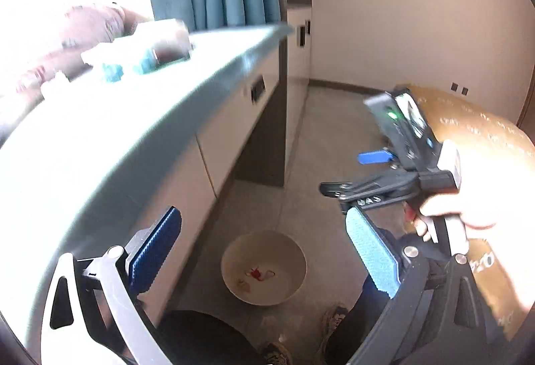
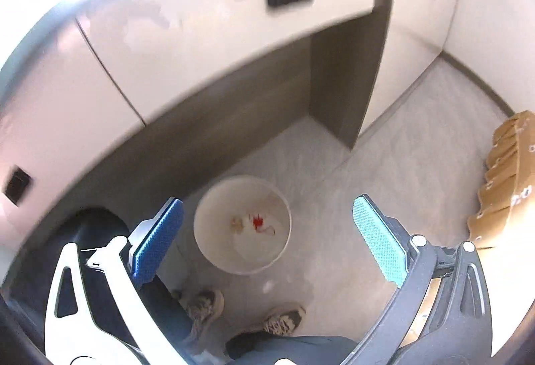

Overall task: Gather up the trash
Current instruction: 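Raise both tools back toward the mattress, then grasp the crumpled white tissue with left tool while right grasps wipe packet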

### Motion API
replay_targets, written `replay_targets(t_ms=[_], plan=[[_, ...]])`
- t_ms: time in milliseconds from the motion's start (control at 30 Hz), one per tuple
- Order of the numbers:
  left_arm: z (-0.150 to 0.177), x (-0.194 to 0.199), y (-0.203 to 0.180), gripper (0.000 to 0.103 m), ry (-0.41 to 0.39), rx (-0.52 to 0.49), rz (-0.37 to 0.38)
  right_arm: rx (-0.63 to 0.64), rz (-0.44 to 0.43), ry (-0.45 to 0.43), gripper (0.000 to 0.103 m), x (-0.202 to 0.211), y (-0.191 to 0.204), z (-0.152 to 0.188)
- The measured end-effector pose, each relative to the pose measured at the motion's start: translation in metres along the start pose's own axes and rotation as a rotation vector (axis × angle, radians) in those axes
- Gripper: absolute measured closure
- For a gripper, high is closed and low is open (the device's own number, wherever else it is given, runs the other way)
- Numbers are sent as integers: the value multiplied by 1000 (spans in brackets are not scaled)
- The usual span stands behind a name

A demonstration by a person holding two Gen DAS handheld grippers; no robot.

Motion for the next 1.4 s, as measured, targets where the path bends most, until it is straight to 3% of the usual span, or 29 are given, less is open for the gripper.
replay_targets(t_ms=[167,233,400,533,733,933,1167,1200,1233,1267,1300,1400], plan=[[-59,41,48,6,-18,77,-37,24,-37,-168,5,68,24,-43],[-83,41,87,6,-31,129,-52,58,-63,-224,5,91,43,-62],[-111,18,190,6,-35,216,-185,189,-102,-287,5,118,100,-107],[-117,-25,257,6,43,252,-227,258,-120,-289,5,105,141,-128],[-141,-86,319,6,127,271,-282,299,-112,-280,5,87,181,-161],[-166,-131,352,6,167,268,-319,208,-104,-242,5,47,165,-205],[-170,-156,362,7,199,253,-319,210,-98,-250,5,29,154,-249],[-169,-157,363,12,197,252,-319,208,-101,-253,5,28,153,-252],[-166,-160,363,40,208,266,-291,205,-105,-256,5,26,153,-254],[-163,-163,363,60,222,289,-251,201,-109,-258,5,26,152,-256],[-162,-162,364,64,215,314,-231,197,-112,-259,5,23,152,-257],[-156,-154,368,66,209,326,-272,189,-120,-254,5,17,150,-257]])
Point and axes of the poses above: each gripper's, at about its wrist camera, not at the fingertips, and x roughly against the way its jaws point, y to its left, z to its underside, the point moved 8 cm from there along -x, roughly the way its jaws point, and after that the axes turned 2 degrees about -z, right-handed, at the moved point
